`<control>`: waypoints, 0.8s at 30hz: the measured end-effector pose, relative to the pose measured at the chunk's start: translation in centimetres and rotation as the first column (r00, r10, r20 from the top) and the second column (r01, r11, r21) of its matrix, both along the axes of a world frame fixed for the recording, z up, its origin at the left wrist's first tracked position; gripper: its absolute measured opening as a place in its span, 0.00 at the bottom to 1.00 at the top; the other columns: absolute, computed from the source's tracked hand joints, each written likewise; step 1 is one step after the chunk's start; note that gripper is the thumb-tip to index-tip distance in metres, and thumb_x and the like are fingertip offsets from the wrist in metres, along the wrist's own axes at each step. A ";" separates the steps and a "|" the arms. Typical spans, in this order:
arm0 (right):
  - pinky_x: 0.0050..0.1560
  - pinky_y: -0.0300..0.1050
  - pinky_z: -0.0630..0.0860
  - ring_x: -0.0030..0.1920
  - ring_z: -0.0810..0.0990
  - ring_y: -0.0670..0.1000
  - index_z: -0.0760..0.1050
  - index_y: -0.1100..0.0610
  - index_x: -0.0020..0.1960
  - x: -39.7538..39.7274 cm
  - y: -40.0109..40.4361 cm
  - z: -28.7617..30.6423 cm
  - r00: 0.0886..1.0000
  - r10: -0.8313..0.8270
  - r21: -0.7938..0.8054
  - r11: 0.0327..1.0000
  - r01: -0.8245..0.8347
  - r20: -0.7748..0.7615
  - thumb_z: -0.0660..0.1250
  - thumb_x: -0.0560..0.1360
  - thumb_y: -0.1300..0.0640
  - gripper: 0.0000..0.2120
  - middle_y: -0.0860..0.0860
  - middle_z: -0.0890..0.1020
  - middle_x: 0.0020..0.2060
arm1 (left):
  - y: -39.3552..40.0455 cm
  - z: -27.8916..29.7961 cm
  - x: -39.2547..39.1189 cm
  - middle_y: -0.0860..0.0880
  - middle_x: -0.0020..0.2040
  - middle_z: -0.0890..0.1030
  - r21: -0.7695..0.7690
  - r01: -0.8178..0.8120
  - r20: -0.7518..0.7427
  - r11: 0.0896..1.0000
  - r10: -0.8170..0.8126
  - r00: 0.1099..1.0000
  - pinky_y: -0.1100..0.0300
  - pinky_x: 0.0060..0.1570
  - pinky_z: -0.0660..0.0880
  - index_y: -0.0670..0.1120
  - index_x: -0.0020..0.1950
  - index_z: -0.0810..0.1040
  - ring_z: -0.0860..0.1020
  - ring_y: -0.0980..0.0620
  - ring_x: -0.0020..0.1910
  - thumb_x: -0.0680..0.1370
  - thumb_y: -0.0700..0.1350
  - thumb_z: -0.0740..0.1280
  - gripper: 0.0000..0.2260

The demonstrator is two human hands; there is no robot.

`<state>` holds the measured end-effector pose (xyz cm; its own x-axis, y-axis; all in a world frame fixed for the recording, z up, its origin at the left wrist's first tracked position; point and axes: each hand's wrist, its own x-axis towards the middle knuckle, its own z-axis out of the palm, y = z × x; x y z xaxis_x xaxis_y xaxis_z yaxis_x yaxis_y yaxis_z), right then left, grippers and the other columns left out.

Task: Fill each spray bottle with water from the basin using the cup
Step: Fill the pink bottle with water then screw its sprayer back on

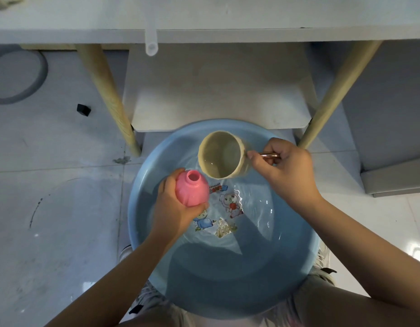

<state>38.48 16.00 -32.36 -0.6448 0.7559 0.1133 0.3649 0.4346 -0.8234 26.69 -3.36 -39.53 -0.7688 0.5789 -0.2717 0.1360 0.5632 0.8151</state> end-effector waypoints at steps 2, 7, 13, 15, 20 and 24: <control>0.30 0.39 0.65 0.29 0.69 0.47 0.67 0.55 0.27 -0.2 -0.2 0.7 0.999 0.049 0.125 0.991 -0.047 -0.015 0.68 0.69 0.49 0.17 0.46 0.70 0.23 | 0.1 0.2 0.2 0.52 0.62 0.72 0.011 0.012 0.006 1.000 -0.012 1.000 0.54 0.52 0.78 0.56 0.66 0.66 0.74 0.52 0.58 0.58 0.47 0.82 0.41; 0.36 0.36 0.60 0.31 0.66 0.49 0.69 0.60 0.27 -0.5 -0.6 0.9 0.993 0.109 0.384 0.920 -0.081 -0.050 0.67 0.70 0.52 0.17 0.52 0.72 0.23 | 0.3 0.7 0.3 0.53 0.63 0.72 0.024 0.040 0.011 0.999 -0.040 0.999 0.58 0.51 0.77 0.55 0.68 0.66 0.73 0.52 0.59 0.59 0.47 0.82 0.42; 0.41 0.34 0.60 0.33 0.66 0.48 0.70 0.62 0.27 -0.7 -0.5 1.3 0.984 0.153 0.522 0.849 -0.085 -0.090 0.68 0.71 0.55 0.17 0.52 0.73 0.24 | 0.5 1.2 0.5 0.55 0.62 0.71 0.013 0.050 0.000 0.999 -0.050 0.999 0.60 0.52 0.74 0.56 0.67 0.65 0.71 0.54 0.59 0.59 0.47 0.82 0.41; 0.42 0.35 0.60 0.33 0.66 0.48 0.70 0.62 0.27 -0.7 -0.4 1.4 0.982 0.162 0.557 0.827 -0.078 -0.102 0.68 0.70 0.56 0.17 0.53 0.73 0.24 | 0.5 1.3 0.5 0.56 0.61 0.70 0.020 0.054 0.010 0.998 -0.054 0.998 0.65 0.49 0.72 0.59 0.65 0.64 0.71 0.55 0.58 0.59 0.47 0.82 0.41; 0.42 0.35 0.59 0.34 0.65 0.49 0.70 0.62 0.27 -0.8 -0.2 1.5 0.975 0.188 0.608 0.790 -0.079 -0.118 0.69 0.70 0.57 0.17 0.53 0.73 0.23 | 0.6 1.2 0.5 0.56 0.61 0.70 0.017 0.054 0.018 0.998 -0.054 0.998 0.67 0.49 0.70 0.60 0.65 0.63 0.70 0.56 0.58 0.59 0.48 0.82 0.41; 0.41 0.38 0.61 0.33 0.65 0.49 0.70 0.62 0.27 -0.8 -0.1 1.5 0.971 0.203 0.629 0.773 -0.080 -0.126 0.70 0.71 0.57 0.17 0.53 0.73 0.24 | 0.5 1.0 0.5 0.54 0.62 0.72 0.021 0.054 0.025 0.998 -0.054 0.998 0.66 0.49 0.72 0.58 0.66 0.66 0.72 0.55 0.58 0.58 0.48 0.82 0.41</control>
<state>37.73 15.87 -30.81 -0.6614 0.3859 0.6432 0.1345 0.9046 -0.4044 27.17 -2.85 -38.48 -0.7293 0.6249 -0.2784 0.1448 0.5387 0.8299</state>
